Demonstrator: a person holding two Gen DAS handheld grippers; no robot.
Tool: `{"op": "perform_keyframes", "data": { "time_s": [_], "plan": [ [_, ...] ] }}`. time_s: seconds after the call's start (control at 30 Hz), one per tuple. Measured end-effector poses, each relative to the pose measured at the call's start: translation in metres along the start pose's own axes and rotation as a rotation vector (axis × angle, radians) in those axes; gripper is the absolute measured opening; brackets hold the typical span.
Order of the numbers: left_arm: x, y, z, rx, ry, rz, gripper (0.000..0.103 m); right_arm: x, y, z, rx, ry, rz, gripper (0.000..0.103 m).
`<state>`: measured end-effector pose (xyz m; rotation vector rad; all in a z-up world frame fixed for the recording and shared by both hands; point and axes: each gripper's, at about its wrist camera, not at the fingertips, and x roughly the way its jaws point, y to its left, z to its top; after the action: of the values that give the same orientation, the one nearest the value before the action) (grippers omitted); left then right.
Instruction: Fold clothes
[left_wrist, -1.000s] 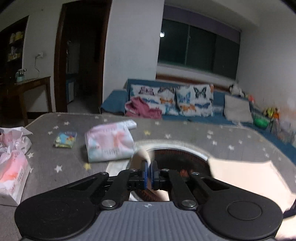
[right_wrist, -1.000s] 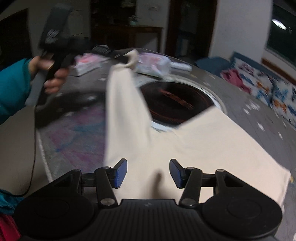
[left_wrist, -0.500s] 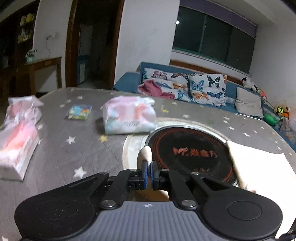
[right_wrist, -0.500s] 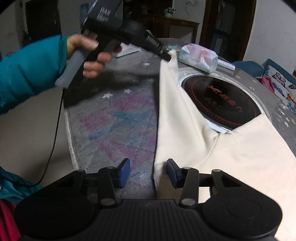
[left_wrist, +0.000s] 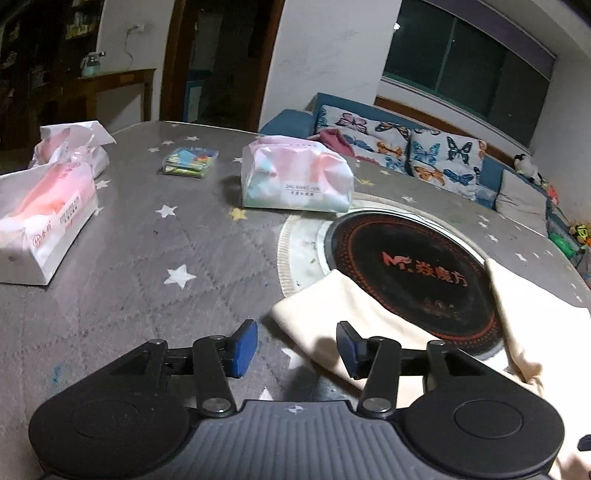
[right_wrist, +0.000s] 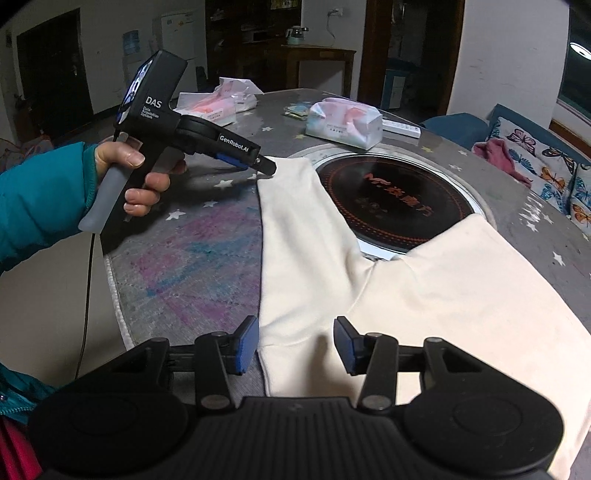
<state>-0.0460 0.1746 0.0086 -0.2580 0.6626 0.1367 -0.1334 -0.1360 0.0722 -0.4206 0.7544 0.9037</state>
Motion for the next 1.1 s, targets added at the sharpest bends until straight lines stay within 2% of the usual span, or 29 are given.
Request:
{"op": "perform_keyframes", "data": {
  "time_s": [0.07, 0.1, 0.13, 0.17, 0.2, 0.23, 0.6, 0.73, 0.87, 0.97, 1.1],
  "plan": [
    [0.003, -0.002, 0.001, 0.005, -0.004, 0.004, 0.045, -0.002, 0.0, -0.001, -0.001, -0.004, -0.008, 0.045],
    [0.004, -0.004, 0.002, 0.012, -0.006, 0.007, 0.031, -0.004, 0.001, -0.001, -0.001, -0.008, -0.012, 0.045],
    [0.006, -0.005, 0.003, 0.021, -0.007, 0.011, 0.021, -0.005, 0.001, -0.001, 0.002, -0.011, -0.016, 0.045],
    [0.008, -0.007, 0.003, 0.03, -0.008, 0.014, 0.018, -0.007, 0.001, -0.002, 0.006, -0.014, -0.019, 0.045],
    [0.009, -0.008, 0.004, 0.038, -0.009, 0.018, 0.01, -0.009, 0.0, -0.002, 0.009, -0.017, -0.022, 0.045],
    [0.004, -0.013, 0.006, 0.044, -0.022, 0.002, 0.008, -0.011, 0.0, -0.003, 0.015, -0.019, -0.027, 0.045],
    [-0.09, -0.081, 0.039, 0.093, -0.244, -0.286, 0.005, -0.041, -0.035, -0.027, 0.168, -0.061, -0.143, 0.045],
    [-0.122, -0.123, 0.044, 0.14, -0.282, -0.428, 0.005, -0.056, -0.049, -0.038, 0.228, -0.088, -0.185, 0.045],
    [-0.141, -0.17, 0.036, 0.198, -0.268, -0.572, 0.006, -0.071, -0.061, -0.051, 0.277, -0.112, -0.217, 0.045],
    [-0.144, -0.204, 0.02, 0.239, -0.221, -0.67, 0.007, -0.075, -0.068, -0.062, 0.323, -0.112, -0.231, 0.045],
    [-0.129, -0.234, -0.01, 0.31, -0.122, -0.717, 0.017, -0.079, -0.077, -0.081, 0.373, -0.097, -0.248, 0.045]
  ]
}}
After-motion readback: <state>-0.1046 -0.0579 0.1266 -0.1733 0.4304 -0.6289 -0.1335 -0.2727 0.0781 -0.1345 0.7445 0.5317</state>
